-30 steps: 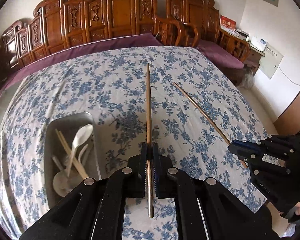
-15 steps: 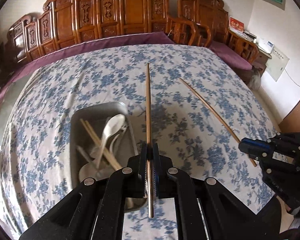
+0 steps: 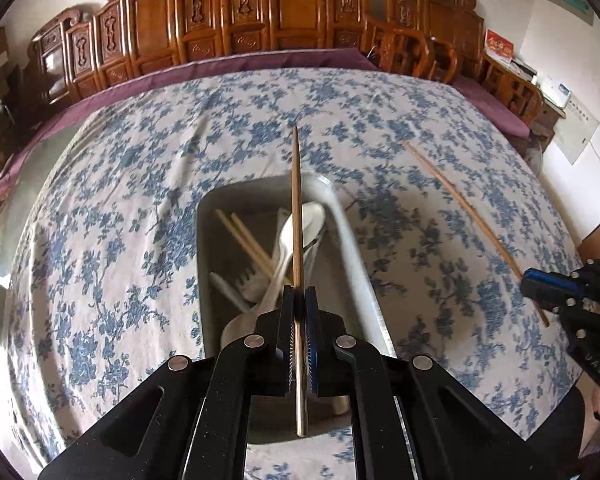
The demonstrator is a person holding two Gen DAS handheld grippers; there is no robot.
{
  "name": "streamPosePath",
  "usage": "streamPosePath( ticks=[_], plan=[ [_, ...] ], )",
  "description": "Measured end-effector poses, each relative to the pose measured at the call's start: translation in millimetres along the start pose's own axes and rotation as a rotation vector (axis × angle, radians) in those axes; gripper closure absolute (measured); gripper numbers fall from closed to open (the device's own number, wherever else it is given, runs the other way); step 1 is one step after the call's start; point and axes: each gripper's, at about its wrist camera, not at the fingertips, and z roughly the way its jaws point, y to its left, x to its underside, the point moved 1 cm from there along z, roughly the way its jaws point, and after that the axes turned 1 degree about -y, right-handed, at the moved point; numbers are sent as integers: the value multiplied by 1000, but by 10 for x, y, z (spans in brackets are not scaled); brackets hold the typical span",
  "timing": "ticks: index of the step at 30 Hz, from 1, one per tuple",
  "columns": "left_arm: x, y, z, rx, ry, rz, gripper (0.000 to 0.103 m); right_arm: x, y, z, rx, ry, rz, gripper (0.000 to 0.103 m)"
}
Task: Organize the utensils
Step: 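Carry the chopstick over the grey tray with the left tool while the right tool carries its chopstick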
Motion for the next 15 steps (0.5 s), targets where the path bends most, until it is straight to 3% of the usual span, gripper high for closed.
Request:
streamPosePath(
  ticks=[15],
  plan=[
    [132,166,360,2,65,-6,98,-63,56,217,-12,30,-2,97]
  ],
)
